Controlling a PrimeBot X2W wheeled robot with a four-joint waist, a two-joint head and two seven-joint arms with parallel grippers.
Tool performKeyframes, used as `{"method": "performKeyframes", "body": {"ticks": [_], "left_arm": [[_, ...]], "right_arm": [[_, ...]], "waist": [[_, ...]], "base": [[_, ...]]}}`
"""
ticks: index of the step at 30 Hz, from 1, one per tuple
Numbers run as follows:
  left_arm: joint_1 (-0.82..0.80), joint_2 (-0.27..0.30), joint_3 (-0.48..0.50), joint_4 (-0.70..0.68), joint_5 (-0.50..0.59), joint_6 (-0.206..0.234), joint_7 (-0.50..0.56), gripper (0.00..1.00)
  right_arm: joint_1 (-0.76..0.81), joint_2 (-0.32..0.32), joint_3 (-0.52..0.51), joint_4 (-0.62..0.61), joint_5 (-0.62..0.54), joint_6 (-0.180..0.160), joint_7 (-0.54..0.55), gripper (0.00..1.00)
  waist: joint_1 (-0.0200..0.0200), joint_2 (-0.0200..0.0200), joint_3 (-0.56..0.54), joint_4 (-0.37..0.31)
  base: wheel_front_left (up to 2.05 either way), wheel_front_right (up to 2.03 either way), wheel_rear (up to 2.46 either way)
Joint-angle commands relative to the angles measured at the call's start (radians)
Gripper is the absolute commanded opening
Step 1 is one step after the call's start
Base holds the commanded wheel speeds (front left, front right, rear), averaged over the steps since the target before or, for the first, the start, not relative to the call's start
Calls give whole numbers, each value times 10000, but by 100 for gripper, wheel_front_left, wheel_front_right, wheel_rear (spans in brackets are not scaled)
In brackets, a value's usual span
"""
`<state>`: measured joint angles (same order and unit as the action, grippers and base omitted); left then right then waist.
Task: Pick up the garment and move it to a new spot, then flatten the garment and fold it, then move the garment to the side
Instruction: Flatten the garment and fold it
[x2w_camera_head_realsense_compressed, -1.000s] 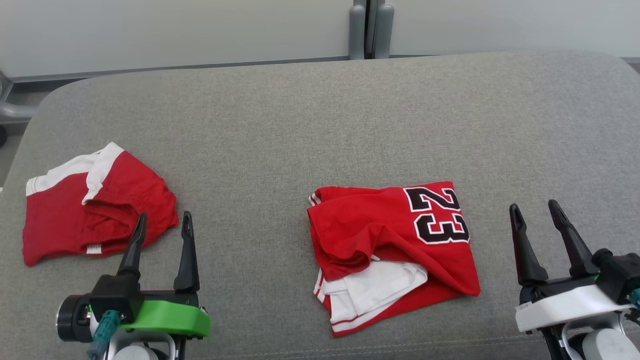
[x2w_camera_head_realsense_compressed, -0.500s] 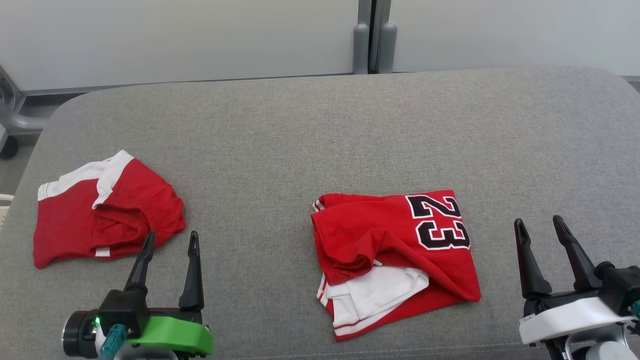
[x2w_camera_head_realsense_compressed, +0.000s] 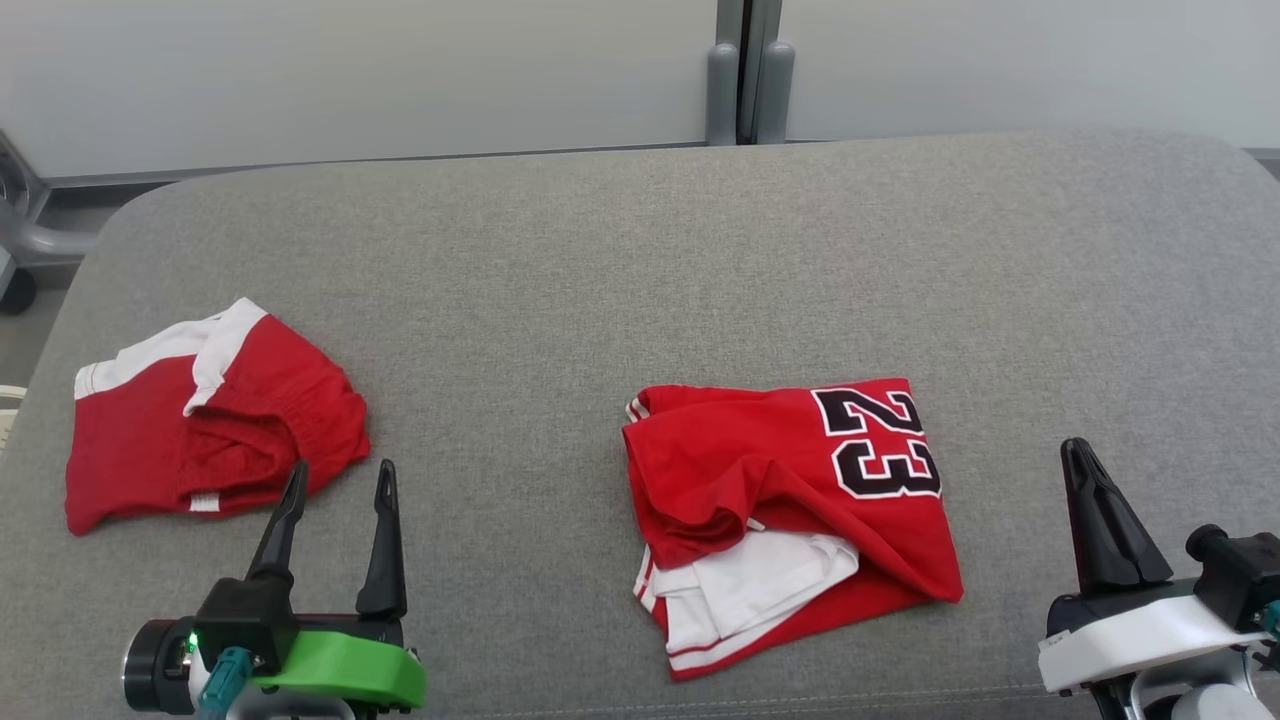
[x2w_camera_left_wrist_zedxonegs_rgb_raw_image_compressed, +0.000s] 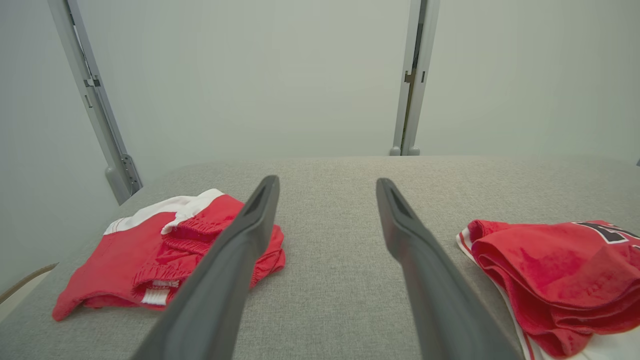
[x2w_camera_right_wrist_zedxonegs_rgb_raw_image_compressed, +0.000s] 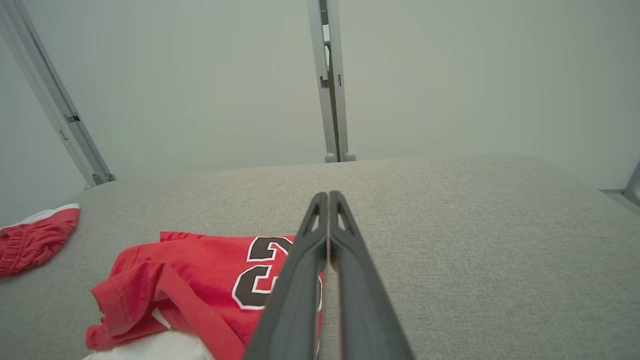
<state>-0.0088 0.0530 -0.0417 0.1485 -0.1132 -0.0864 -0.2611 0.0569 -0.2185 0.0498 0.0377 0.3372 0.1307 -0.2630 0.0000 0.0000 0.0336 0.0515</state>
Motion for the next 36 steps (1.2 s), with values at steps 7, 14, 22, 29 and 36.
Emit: {"method": "performKeyframes", "body": {"ticks": [7,14,22,29,36], "left_arm": [[-206,4,13,-47,-4,-15,-28,100],[-496,-7,-175,-62,-67,-62,-28,100],[-994,-19,-764,-85,-481,43,-28,100],[-1186,-19,-1121,-99,-756,271,-28,100],[-1220,-20,-1199,-161,-858,387,-28,100]], "right_arm": [[-266,-314,146,278,185,0,-46,0],[-1407,-1254,1238,1549,510,0,-44,0],[-3392,-2117,3810,3377,1302,0,-34,0],[-4270,-2300,5451,4046,1838,0,-34,0],[-4478,-2471,6540,4089,2236,0,-34,0]], "waist": [[0,0,132,130],[0,0,466,579],[0,0,1015,1433],[0,0,1226,1806],[0,0,1320,1850]], "base": [[0,0,0],[0,0,0],[0,0,0],[0,0,0],[0,0,0]]}}
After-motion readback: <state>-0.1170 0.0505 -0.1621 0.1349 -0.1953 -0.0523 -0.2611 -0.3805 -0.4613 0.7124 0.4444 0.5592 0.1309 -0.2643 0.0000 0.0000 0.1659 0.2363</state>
